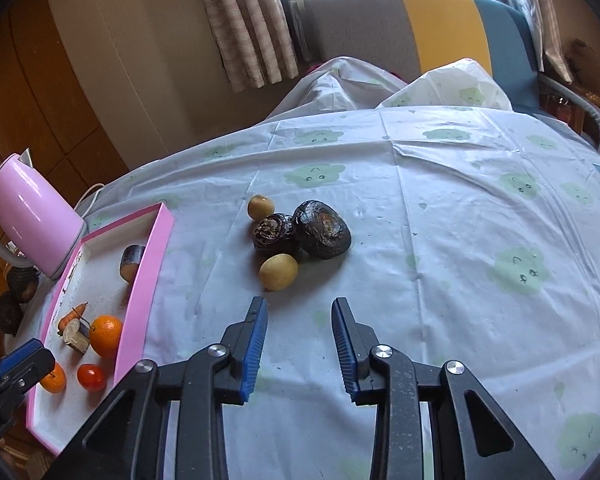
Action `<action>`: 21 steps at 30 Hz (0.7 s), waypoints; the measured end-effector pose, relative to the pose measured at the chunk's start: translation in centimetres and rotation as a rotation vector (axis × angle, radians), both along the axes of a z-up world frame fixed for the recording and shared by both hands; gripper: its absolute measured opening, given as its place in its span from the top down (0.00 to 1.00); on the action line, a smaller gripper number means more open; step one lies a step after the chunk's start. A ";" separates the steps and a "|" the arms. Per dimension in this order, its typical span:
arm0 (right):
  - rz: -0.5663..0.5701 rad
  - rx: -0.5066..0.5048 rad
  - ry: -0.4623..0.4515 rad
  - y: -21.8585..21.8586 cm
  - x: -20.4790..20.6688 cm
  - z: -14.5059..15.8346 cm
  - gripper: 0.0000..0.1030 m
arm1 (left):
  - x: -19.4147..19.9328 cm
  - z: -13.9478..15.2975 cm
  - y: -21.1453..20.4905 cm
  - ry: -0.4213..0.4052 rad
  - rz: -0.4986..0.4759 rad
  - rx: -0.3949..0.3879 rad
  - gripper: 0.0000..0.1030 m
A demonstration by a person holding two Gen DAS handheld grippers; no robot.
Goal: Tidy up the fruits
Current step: 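Move the right tool toward the kiwi while the left tool approaches the dark round fruit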
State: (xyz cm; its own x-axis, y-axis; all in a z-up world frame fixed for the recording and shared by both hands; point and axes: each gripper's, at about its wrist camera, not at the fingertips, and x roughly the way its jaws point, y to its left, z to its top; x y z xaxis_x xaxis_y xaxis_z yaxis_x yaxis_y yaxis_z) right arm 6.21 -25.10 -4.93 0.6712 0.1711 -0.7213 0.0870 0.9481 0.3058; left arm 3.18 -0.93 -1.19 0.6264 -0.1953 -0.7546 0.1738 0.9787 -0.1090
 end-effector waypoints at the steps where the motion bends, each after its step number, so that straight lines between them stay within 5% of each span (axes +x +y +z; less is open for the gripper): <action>1: 0.010 0.001 0.001 0.2 0.3 -0.1 0.67 | 0.2 0.0 -0.2 0.000 -0.004 0.000 0.61; 21: 0.060 -0.028 0.025 1.8 4.9 -2.4 0.73 | 3.6 0.0 -4.2 0.028 -0.076 -0.008 0.61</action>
State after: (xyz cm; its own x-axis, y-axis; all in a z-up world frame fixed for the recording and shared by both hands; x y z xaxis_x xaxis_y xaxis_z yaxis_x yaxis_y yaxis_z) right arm 11.15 -23.27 -7.28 0.6421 0.1898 -0.7428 0.0374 0.9600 0.2776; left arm 6.83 -5.10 -1.22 0.5880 -0.2477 -0.7700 0.2447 0.9618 -0.1225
